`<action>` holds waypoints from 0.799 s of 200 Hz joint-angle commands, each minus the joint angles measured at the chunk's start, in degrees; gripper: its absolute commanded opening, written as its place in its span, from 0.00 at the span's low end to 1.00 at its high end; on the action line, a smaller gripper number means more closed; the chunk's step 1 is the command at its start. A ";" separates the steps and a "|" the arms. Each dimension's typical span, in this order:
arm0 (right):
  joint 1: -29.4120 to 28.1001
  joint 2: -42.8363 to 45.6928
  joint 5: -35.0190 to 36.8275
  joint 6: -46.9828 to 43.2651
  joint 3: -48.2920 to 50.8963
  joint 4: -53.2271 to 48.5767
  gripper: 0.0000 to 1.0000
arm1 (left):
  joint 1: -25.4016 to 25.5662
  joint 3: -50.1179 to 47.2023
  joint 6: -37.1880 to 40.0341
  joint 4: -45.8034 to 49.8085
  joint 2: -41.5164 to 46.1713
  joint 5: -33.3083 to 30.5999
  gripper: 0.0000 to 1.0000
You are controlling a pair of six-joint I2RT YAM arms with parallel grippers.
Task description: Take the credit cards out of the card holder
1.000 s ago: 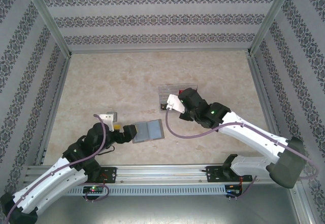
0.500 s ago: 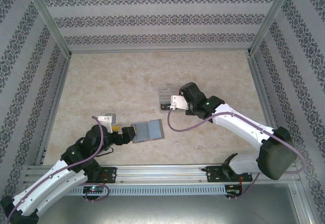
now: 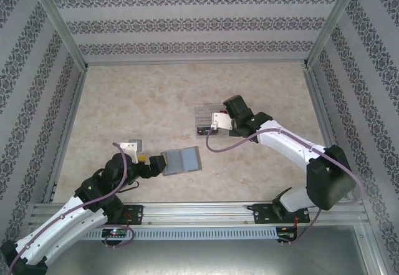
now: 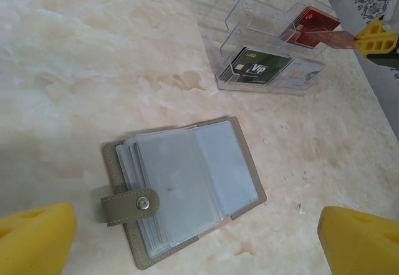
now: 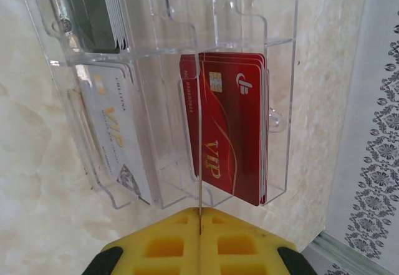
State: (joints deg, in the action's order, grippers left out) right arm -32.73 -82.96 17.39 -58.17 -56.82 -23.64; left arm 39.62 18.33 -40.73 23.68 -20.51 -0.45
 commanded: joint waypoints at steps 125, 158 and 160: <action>2.63 -6.75 -0.86 -0.61 -4.69 2.09 0.12 | -0.28 -0.65 0.66 1.89 0.50 -1.57 1.00; 3.11 -8.08 0.29 0.62 -5.60 3.17 0.29 | -0.33 -0.64 0.72 1.98 0.52 -1.57 1.00; 3.13 -8.16 0.39 0.76 -5.66 3.38 0.31 | -0.33 -0.59 0.71 1.96 0.55 -1.62 1.00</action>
State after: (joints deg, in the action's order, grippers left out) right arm -30.11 -89.93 17.12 -58.54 -60.29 -21.76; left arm 39.62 18.33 -40.73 24.29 -20.51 -0.69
